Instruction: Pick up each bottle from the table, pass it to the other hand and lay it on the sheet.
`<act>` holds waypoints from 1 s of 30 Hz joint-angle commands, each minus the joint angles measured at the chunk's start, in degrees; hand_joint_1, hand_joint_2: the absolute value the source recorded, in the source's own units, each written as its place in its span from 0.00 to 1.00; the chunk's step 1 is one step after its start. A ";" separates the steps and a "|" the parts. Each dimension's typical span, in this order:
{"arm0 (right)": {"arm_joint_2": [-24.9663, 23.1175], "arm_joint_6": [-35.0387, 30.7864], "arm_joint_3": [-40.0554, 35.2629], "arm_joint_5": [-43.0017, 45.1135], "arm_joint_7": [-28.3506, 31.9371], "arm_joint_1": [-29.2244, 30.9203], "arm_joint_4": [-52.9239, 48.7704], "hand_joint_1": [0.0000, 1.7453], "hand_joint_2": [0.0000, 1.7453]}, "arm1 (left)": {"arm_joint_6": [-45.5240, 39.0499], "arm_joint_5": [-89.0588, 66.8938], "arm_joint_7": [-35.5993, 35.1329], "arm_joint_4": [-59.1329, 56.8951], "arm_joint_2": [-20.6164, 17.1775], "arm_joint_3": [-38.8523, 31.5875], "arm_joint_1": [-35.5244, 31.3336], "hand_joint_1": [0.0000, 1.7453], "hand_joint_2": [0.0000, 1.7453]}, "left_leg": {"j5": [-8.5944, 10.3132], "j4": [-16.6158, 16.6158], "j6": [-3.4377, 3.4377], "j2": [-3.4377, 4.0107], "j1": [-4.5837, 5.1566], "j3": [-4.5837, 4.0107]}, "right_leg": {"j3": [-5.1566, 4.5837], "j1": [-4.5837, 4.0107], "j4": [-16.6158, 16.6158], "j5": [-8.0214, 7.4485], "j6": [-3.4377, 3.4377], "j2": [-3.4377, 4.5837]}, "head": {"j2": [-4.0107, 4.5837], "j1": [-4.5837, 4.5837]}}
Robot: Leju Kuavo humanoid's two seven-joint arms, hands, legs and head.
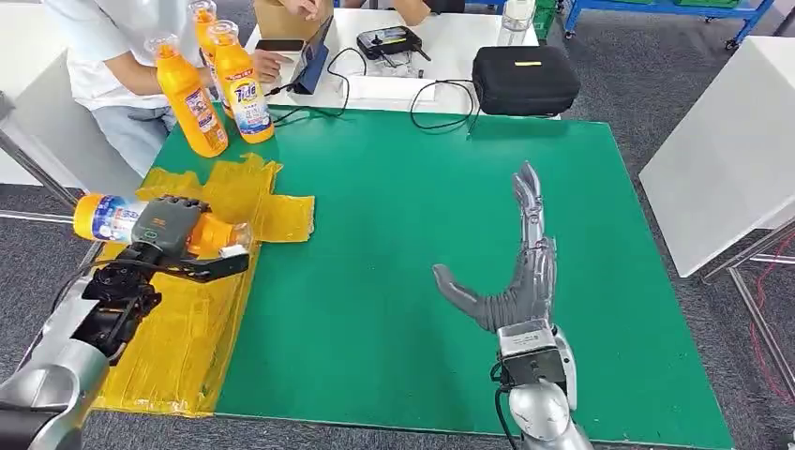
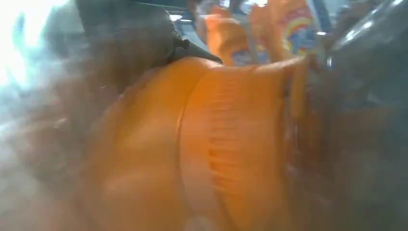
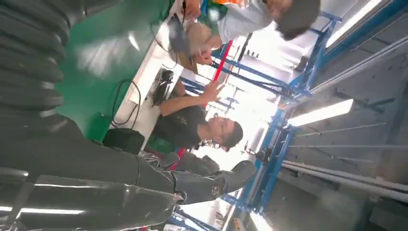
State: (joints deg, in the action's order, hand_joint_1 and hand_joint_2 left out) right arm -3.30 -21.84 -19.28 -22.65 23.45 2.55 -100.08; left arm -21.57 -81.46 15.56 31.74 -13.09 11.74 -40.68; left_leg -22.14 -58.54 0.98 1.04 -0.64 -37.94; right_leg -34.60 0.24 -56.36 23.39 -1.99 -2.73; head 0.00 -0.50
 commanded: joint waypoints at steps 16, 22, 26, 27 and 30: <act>-0.18 1.80 -0.92 0.61 0.43 4.58 6.57 0.00 1.00 | 2.83 3.50 6.00 -5.78 1.77 3.43 0.42 1.00 1.00 | -0.10 0.06 -0.02 -0.06 0.00 0.31 | 0.31 0.05 0.06 0.10 0.05 0.21 | 0.00 -0.02; -0.17 1.82 -0.94 0.60 0.43 4.66 6.62 0.00 1.00 | 3.53 3.55 5.60 -6.11 1.86 3.54 0.08 1.00 1.00 | -0.06 0.04 -0.02 -0.04 0.00 0.20 | 0.19 0.03 0.05 0.07 0.03 0.16 | 0.00 0.00; -0.31 1.93 -1.16 0.45 0.26 4.63 6.72 0.00 1.00 | 6.32 4.27 2.64 -7.80 2.84 3.18 -1.08 1.00 1.00 | -0.04 0.03 -0.02 -0.06 -0.01 0.14 | 0.14 0.02 0.03 0.05 0.03 0.12 | 0.00 -0.02; -0.35 1.97 -1.22 0.42 0.18 4.62 6.76 0.00 1.00 | 6.86 4.04 2.09 -8.03 2.93 3.38 -1.35 1.00 1.00 | -0.09 0.04 -0.02 -0.10 0.00 0.29 | 0.29 0.04 0.04 0.11 0.05 0.18 | 0.00 -0.02; -0.47 1.94 -1.30 0.31 0.02 4.61 6.90 0.00 1.00 | 8.64 3.80 1.22 -9.22 3.18 3.87 -2.03 1.00 1.00 | -0.08 0.02 -0.02 -0.12 0.00 0.27 | 0.28 0.04 0.02 0.11 0.05 0.16 | 0.00 -0.02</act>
State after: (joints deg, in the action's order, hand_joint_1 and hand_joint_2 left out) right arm -3.50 -20.02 -19.76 -22.29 23.69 5.16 -96.96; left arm -16.02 -77.37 18.75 29.05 -11.82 13.62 -38.62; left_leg -22.14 -58.54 0.97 1.02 -0.64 -37.93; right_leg -34.60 0.25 -56.36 23.39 -1.98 -2.73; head 0.00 -0.52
